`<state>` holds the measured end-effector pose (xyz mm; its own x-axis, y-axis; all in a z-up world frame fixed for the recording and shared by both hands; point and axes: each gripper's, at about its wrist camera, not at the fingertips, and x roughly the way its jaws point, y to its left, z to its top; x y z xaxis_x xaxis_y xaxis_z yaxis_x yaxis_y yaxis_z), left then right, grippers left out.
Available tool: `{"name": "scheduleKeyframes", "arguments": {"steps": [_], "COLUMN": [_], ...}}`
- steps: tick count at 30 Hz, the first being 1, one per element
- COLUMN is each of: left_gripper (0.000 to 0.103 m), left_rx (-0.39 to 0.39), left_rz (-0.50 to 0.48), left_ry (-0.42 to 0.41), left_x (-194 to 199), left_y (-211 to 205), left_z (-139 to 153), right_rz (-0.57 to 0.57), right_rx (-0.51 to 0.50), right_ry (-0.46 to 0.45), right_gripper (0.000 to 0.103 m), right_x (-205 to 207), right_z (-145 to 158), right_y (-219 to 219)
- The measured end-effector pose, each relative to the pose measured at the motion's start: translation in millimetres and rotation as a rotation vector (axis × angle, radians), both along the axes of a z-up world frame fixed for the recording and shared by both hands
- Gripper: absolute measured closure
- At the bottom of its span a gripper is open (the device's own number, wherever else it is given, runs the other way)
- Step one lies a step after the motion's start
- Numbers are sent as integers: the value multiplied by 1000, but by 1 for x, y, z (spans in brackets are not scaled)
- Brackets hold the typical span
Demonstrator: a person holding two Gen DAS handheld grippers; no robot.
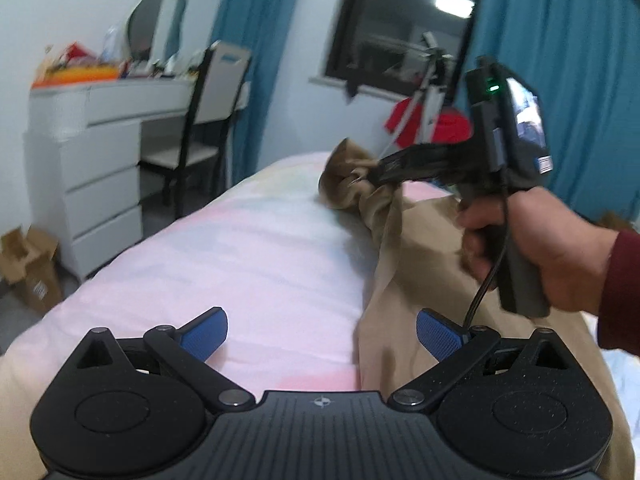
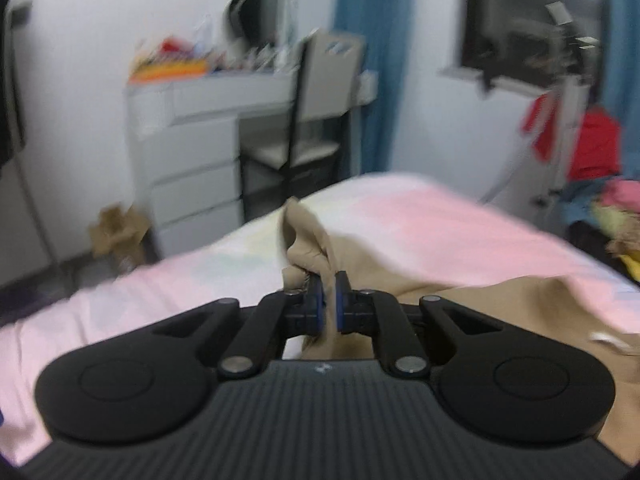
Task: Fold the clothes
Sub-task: 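Grasp the tan shirt's unfolded side edge with the right gripper and lift it, then fold the lifted side over the folded half and open the right gripper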
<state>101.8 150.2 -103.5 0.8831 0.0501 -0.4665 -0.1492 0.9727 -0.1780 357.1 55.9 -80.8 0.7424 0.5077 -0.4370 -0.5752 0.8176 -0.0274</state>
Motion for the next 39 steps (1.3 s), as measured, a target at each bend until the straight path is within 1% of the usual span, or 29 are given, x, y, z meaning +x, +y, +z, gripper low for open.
{"name": "scheduleKeyframes", "arguments": {"steps": [3, 5, 6, 9, 11, 13, 15, 16, 17, 19, 20, 21, 24, 26, 28, 31, 34, 36, 38, 39], "left_gripper": [1, 1, 1, 1, 1, 1, 1, 1, 1, 1, 1, 1, 1, 1, 1, 1, 1, 1, 1, 1], "left_rx": [-15, -22, -20, -19, -17, -7, 8, 14, 18, 24, 28, 33, 40, 52, 62, 71, 69, 67, 72, 77], "left_rz": [-44, -82, -98, -134, -152, -164, -170, -171, -170, -173, -172, -171, -176, -177, -179, -183, -180, -185, -195, -198], "left_ry": [-27, -35, -40, -40, -32, -25, -17, -13, -7, -1, -1, -2, 1, 8, 14, 30, 49, 56, 59, 64], "left_x": [-2, -2, -2, 0, 3, 4, 6, 8, 9, 9, 10, 11, 13, 16, 19, 25, 30, 33, 34, 35], "left_y": [-14, -25, -30, -45, -53, -60, -67, -69, -72, -76, -76, -75, -77, -81, -85, -88, -89, -90, -92, -94], "left_z": [1, 1, 0, -4, -8, -12, -15, -17, -18, -20, -20, -20, -21, -23, -24, -29, -34, -37, -39, -41], "right_rz": [-125, -224, -270, -386, -456, -492, -497, -492, -483, -454, -442, -433, -390, -349, -298, -256, -262, -284, -356, -403], "right_rx": [102, 182, 213, 279, 317, 343, 344, 333, 313, 286, 277, 270, 226, 180, 120, -7, -144, -222, -278, -285], "right_ry": [-36, -31, -21, 31, 84, 155, 196, 205, 206, 180, 152, 120, 25, -12, -19, -4, 7, -17, -69, -86], "right_gripper": [94, 94, 94, 94, 94, 92, 89, 87, 83, 65, 46, 32, 32, 32, 33, 35, 35, 36, 36, 36], "right_x": [-6, -11, -13, -21, -26, -30, -35, -38, -40, -51, -58, -65, -78, -71, -56, -30, -6, 7, 15, 19], "right_z": [19, 20, 17, -4, -23, -44, -60, -64, -66, -66, -64, -61, -50, -42, -36, -40, -51, -56, -57, -56], "right_y": [-54, -95, -114, -169, -200, -223, -235, -238, -238, -240, -242, -244, -244, -236, -224, -197, -175, -165, -166, -170]}}
